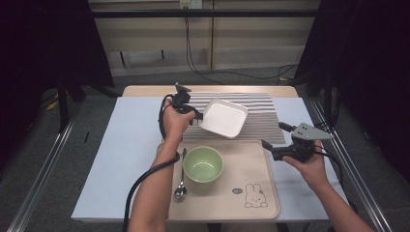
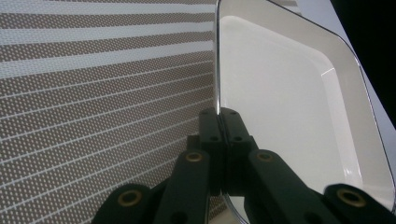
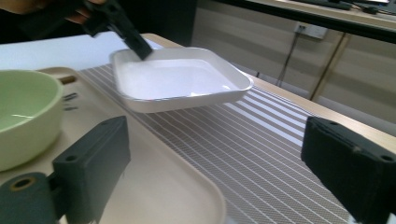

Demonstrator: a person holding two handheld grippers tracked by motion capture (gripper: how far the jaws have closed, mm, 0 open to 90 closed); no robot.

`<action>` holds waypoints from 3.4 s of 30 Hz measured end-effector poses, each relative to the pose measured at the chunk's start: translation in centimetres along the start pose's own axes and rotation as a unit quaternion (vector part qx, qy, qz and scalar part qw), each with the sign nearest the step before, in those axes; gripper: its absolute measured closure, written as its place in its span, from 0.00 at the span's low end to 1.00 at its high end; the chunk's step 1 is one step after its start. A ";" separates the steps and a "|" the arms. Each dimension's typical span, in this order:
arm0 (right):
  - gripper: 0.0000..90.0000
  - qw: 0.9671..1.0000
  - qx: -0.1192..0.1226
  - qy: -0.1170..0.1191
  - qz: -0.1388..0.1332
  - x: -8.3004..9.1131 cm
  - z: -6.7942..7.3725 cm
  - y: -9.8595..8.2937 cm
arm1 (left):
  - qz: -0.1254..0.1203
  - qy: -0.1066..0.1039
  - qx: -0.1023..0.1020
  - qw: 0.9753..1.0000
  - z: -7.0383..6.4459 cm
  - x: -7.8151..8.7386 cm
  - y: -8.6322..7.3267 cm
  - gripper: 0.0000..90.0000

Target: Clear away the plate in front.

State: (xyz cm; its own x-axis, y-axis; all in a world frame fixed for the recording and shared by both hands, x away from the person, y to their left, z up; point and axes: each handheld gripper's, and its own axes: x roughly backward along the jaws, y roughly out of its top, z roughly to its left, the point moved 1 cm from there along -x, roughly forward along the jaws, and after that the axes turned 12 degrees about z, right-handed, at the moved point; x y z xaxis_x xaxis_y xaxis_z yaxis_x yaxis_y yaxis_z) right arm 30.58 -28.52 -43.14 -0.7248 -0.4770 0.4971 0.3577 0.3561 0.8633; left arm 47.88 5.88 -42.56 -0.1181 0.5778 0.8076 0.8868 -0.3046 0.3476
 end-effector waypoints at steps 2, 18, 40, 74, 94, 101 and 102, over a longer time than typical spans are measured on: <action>0.11 1.000 -0.010 -0.001 0.008 -0.4 -0.4 0.1 | 0.002 -0.006 -0.005 1.000 -0.4 0.0 -0.2 0.99; 0.23 0.999 -0.048 0.000 0.012 -1.8 -2.0 1.8 | 0.026 -0.032 -0.060 0.997 -3.4 -0.3 -1.6 0.99; 0.60 0.990 -0.087 0.056 0.094 -3.7 -2.8 2.5 | 0.035 -0.049 -0.126 0.990 -6.8 -0.4 -2.7 0.99; 1.00 0.958 -0.264 0.006 0.115 -0.7 -1.4 1.1 | -0.093 -0.019 -0.127 0.987 -4.8 2.8 -3.9 0.33; 1.00 0.935 -0.325 -0.114 0.089 1.6 4.9 -2.2 | -0.143 0.039 -0.102 0.984 -2.7 5.5 -6.4 0.13; 1.00 0.932 -0.325 -0.117 0.107 1.5 6.9 -3.8 | -0.161 0.053 -0.103 0.980 -3.3 6.1 -6.3 0.10; 1.00 0.931 -0.328 -0.118 0.107 1.5 7.1 -3.9 | -0.161 0.053 -0.106 0.980 -3.2 6.2 -6.3 0.10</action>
State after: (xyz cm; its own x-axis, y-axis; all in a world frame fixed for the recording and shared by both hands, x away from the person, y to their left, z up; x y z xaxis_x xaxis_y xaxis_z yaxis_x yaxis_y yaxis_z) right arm 23.90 -24.94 -46.41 -0.6773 -0.2333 0.6977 0.7353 -0.1819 0.6529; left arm 40.09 8.95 -38.20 -0.4322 0.5912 0.6809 0.6845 -0.2765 0.6745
